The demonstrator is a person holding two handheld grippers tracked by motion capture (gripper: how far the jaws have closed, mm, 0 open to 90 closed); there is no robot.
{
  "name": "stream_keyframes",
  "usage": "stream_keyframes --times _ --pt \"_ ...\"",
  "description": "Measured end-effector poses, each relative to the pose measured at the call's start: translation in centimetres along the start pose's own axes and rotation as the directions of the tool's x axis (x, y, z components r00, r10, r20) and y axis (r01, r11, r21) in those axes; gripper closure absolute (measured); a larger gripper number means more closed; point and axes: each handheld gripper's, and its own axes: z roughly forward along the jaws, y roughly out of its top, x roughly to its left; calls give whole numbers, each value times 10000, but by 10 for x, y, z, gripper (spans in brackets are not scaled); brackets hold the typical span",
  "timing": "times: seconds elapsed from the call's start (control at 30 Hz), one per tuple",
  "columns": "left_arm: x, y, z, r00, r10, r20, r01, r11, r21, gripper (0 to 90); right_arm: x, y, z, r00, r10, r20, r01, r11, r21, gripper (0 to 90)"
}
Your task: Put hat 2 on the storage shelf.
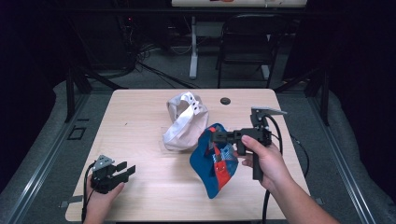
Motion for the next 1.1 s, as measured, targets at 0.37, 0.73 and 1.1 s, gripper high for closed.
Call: stream_keyframes --times 0.37,0.73,1.1 --pt "-1 0 1 10000 38 -29 -38 10000 -79 550 2 17 -37 9996 262 -123 -277 9884 -1492 782" --pt "-1 0 2 10000 17 -19 -17 10000 -70 550 7 34 -55 9995 147 271 -82 9737 -2275 782" --pt "-1 0 2 10000 39 -22 -39 10000 -75 550 13 56 -70 9979 263 594 -63 9496 -3133 782"
